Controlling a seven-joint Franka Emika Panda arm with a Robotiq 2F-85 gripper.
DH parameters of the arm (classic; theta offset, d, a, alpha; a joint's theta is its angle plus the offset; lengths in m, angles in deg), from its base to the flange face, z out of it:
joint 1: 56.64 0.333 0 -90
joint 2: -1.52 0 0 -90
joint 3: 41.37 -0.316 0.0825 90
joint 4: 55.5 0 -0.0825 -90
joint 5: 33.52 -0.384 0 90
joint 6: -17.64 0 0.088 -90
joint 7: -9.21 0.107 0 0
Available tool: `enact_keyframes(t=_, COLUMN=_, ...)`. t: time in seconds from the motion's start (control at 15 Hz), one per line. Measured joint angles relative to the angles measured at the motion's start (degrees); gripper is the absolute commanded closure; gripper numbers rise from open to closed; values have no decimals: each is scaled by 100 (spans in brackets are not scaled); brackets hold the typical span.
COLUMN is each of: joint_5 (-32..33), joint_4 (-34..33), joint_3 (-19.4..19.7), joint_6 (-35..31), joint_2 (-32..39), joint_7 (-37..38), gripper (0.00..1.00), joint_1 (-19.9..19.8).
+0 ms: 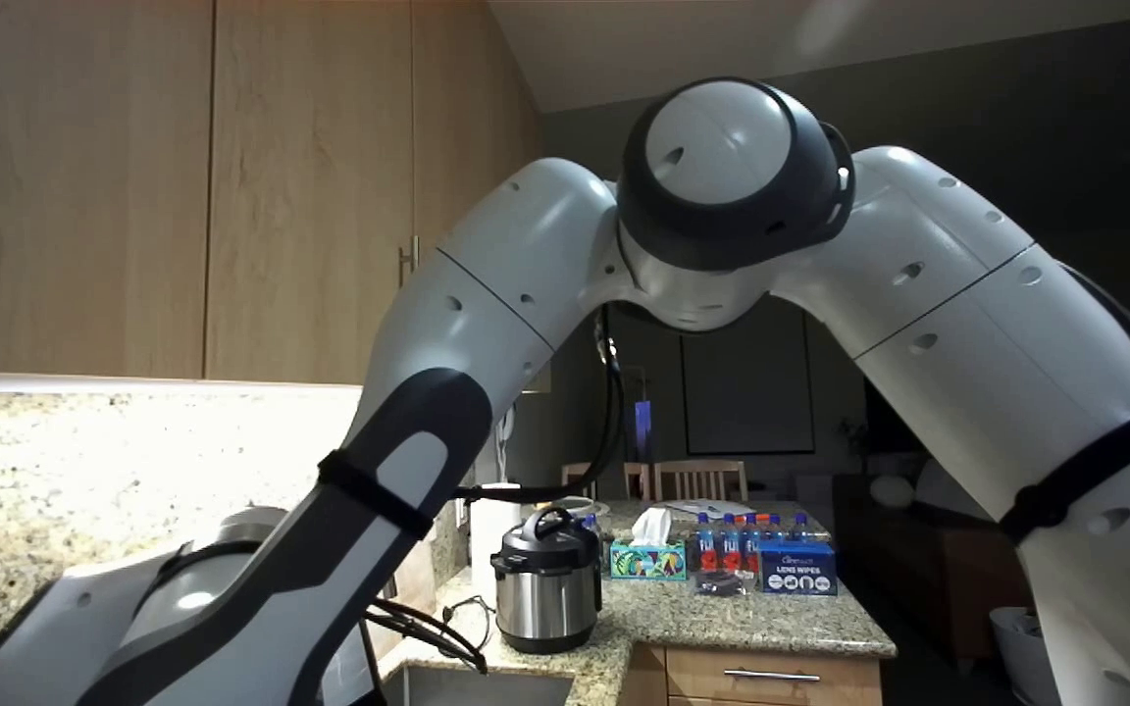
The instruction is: Pick up the cooking stick and stir in the pot
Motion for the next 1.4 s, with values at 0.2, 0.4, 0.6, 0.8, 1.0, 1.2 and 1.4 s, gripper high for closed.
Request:
enact_keyframes(t=0.2, joint_5=-43, joint_4=-161, joint_3=-3, joint_6=0, joint_2=72, joint_7=0, gripper=91, joint_1=60)
enact_keyframes(t=0.4, joint_5=-44, joint_4=-397, joint_3=58, joint_6=0, joint_2=199, joint_7=95, gripper=91, joint_1=62)
enact_keyframes(t=0.6, joint_5=-44, joint_4=-532, joint_3=188, joint_6=0, joint_2=290, joint_7=148, gripper=91, joint_1=59)
enact_keyframes(t=0.8, joint_5=-42, joint_4=-533, joint_3=298, joint_6=1, joint_2=298, joint_7=148, gripper=91, joint_1=42)
enact_keyframes(t=1.0, joint_5=-41, joint_4=-479, joint_3=346, joint_6=127, joint_2=293, joint_7=148, gripper=91, joint_1=26)
enact_keyframes(t=1.2, joint_5=-24, joint_4=-292, joint_3=342, joint_6=298, joint_2=238, joint_7=145, gripper=91, joint_1=27)
enact_keyframes(t=1.4, joint_5=38, joint_4=-10, joint_3=259, joint_6=455, joint_2=106, joint_7=114, gripper=91, joint_1=36)
